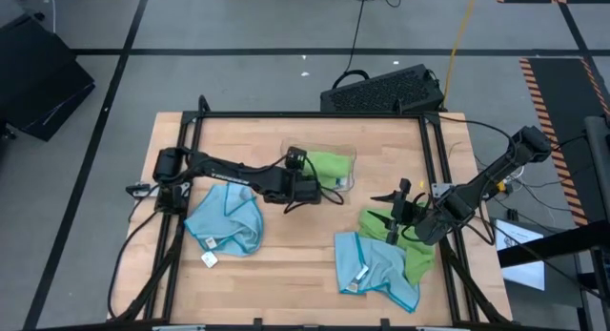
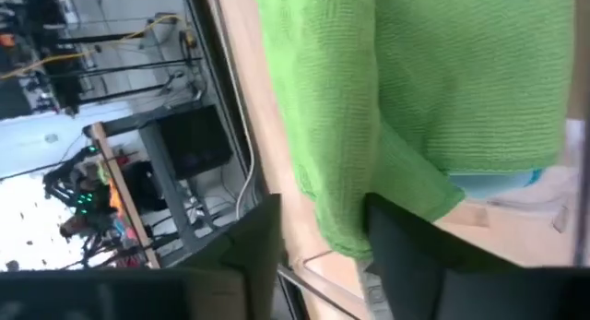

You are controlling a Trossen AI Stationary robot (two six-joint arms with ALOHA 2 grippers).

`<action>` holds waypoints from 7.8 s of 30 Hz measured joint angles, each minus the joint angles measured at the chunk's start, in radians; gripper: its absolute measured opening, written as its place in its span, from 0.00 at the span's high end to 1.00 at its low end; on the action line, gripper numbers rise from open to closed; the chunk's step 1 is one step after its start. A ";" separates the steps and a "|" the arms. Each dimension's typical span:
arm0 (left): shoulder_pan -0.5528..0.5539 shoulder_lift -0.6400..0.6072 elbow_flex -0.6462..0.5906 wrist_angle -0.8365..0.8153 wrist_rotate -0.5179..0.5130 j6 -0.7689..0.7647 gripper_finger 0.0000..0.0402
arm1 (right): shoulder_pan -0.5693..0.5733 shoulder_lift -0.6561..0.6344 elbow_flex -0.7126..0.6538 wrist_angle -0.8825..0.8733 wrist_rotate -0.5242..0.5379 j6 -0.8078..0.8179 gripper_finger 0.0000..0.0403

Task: Fold microfiber towels
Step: Stack the folded left green microfiber cloth on top of the other green microfiber cloth in the transparent bin, then fold the left blue microfiber cloth

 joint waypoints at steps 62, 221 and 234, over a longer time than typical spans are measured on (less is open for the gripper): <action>0.186 -0.046 -0.043 0.039 0.543 -0.962 0.98 | 0.000 0.000 -0.002 -0.003 -0.048 -0.006 0.58; -0.848 0.015 -0.109 0.207 0.119 -1.488 0.99 | -0.284 1.166 0.529 0.757 -0.509 -0.436 0.55; -0.848 0.015 -0.109 0.212 0.107 -1.501 0.99 | -0.290 1.177 0.529 0.737 -0.546 -0.434 0.97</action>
